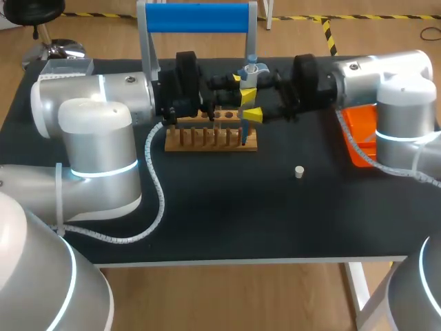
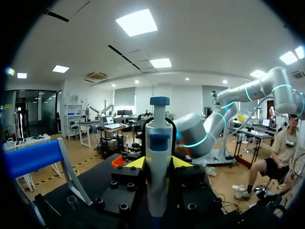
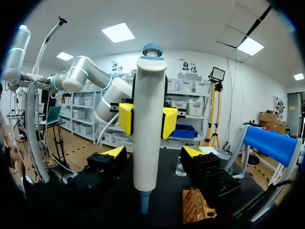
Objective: Invert the test tube, pick up the pipette, mount the tip to pipette, aspirate from beaker and dispense into the tube, eject the tip, return the pipette, and cap with the stopper.
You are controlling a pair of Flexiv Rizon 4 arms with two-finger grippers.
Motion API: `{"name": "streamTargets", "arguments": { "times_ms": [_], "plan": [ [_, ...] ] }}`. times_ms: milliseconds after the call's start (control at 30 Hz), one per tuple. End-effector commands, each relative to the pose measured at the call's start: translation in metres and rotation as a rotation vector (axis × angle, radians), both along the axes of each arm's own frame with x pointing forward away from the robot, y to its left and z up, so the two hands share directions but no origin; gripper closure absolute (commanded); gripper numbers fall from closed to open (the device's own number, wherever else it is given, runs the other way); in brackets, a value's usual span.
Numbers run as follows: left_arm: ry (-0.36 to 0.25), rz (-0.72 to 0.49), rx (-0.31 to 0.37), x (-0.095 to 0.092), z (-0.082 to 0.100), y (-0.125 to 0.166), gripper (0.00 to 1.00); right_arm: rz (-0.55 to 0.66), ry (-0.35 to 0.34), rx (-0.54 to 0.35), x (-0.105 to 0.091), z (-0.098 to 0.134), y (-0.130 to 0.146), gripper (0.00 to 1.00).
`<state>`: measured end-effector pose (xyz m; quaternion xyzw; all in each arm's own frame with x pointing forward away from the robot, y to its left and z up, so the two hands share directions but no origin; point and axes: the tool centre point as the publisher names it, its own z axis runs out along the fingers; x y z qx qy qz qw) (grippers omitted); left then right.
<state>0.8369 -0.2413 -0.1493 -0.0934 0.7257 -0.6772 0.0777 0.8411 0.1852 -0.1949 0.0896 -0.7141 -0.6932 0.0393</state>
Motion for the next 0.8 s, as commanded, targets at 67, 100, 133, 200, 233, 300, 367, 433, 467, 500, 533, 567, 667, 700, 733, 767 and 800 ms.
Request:
{"name": "streamTargets", "arguments": {
  "times_ms": [67,100,133,200,233,300,367,433,467,500,533,567,667,700,733,767,800],
  "plan": [
    [-0.002,0.006,-0.004,-0.001,-0.001,-0.001,1.00,-0.015,0.005,-0.015,-0.002,-0.003,-0.037,0.00],
    [-0.002,0.006,-0.004,-0.001,-0.001,-0.001,1.00,-0.028,0.006,-0.021,0.000,-0.005,-0.044,0.00],
    [-0.002,0.006,-0.004,-0.001,-0.001,-0.001,1.00,-0.042,0.008,-0.028,0.002,-0.006,-0.052,0.00],
    [-0.002,0.006,-0.004,-0.001,-0.001,-0.001,1.00,-0.075,0.016,-0.040,0.009,-0.008,-0.067,0.00],
    [-0.002,0.006,-0.004,-0.001,-0.001,-0.001,1.00,-0.093,0.023,-0.045,0.012,-0.010,-0.074,0.00],
    [-0.002,0.006,-0.004,-0.001,-0.001,-0.001,1.00,-0.136,0.033,-0.052,0.021,-0.011,-0.088,0.00],
    [-0.002,0.006,-0.004,-0.001,-0.001,-0.001,1.00,-0.173,0.031,-0.068,0.031,-0.011,-0.100,0.00],
    [-0.002,0.006,-0.004,-0.001,-0.001,-0.001,1.00,-0.207,0.032,-0.085,0.043,-0.009,-0.111,0.00],
    [-0.002,0.006,-0.004,-0.001,-0.001,-0.001,1.00,-0.219,0.033,-0.093,0.050,-0.008,-0.116,0.00],
    [-0.002,0.006,-0.004,-0.001,-0.001,-0.001,1.00,-0.231,0.025,-0.104,0.057,-0.006,-0.119,0.00],
    [-0.002,0.006,-0.004,-0.001,-0.001,-0.001,1.00,-0.243,0.019,-0.118,0.064,-0.003,-0.122,0.00],
    [-0.002,0.006,-0.004,-0.001,-0.001,-0.001,1.00,-0.251,0.022,-0.131,0.073,-0.001,-0.125,0.00],
    [-0.002,0.006,-0.004,-0.001,-0.001,-0.001,1.00,-0.290,0.013,-0.158,0.100,0.007,-0.129,0.00],
    [-0.002,0.006,-0.004,-0.001,-0.001,-0.001,1.00,-0.304,0.011,-0.165,0.109,0.010,-0.129,0.00],
    [-0.002,0.006,-0.004,-0.001,-0.001,-0.001,1.00,-0.321,0.012,-0.170,0.120,0.014,-0.128,0.00],
    [-0.002,0.006,-0.004,-0.001,-0.001,-0.001,1.00,-0.332,0.009,-0.178,0.129,0.018,-0.126,0.00],
    [-0.002,0.006,-0.004,-0.001,-0.001,-0.001,1.00,-0.339,0.011,-0.188,0.138,0.021,-0.123,0.00]
  ]
}}
